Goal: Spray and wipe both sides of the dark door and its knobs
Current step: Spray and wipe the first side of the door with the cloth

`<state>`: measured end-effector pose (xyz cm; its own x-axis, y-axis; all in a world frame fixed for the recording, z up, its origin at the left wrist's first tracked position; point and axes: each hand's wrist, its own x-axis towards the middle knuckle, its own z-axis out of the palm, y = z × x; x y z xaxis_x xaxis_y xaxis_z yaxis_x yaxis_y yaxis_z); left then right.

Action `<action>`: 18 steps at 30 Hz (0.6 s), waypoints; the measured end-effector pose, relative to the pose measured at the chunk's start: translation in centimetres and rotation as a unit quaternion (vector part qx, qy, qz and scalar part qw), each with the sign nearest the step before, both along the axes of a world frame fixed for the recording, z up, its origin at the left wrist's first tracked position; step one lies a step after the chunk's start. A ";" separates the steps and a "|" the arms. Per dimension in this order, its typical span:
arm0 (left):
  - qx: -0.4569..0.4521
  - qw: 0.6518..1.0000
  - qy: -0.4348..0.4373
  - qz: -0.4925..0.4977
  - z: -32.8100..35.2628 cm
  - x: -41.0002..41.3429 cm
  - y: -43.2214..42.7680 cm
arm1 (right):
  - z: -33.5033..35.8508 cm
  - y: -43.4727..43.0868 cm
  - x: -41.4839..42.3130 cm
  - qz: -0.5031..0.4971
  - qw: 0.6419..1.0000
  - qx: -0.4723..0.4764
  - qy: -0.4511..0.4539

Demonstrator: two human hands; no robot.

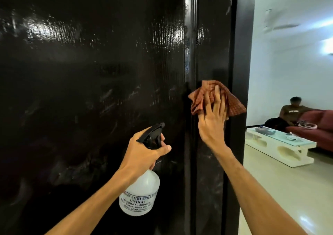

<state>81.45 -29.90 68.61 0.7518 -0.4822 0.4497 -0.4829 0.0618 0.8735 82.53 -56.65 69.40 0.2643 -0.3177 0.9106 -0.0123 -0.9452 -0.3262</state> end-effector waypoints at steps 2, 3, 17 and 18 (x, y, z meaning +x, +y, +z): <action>-0.001 1.000 0.002 -0.003 0.1 -0.1 -1.2 | -5.5 -0.1 -0.3 -0.006 1.000 0.019 0.002; -0.001 1.000 0.001 -0.005 0.1 -0.1 -1.5 | -9.0 0.4 -0.6 -0.004 0.999 0.035 0.008; -0.011 1.000 -0.002 -0.004 1.3 0.1 -2.2 | -3.7 -2.8 -1.1 -0.010 0.999 0.033 -0.032; -0.014 1.000 -0.002 -0.002 1.3 0.2 -1.8 | -7.0 -1.4 -1.0 -0.018 0.999 0.040 -0.022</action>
<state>81.66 -31.72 69.96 0.7485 -0.4722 0.4656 -0.4855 0.0880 0.8698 81.54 -58.05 62.44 0.2115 -0.3982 0.8926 -0.0289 -0.9154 -0.4016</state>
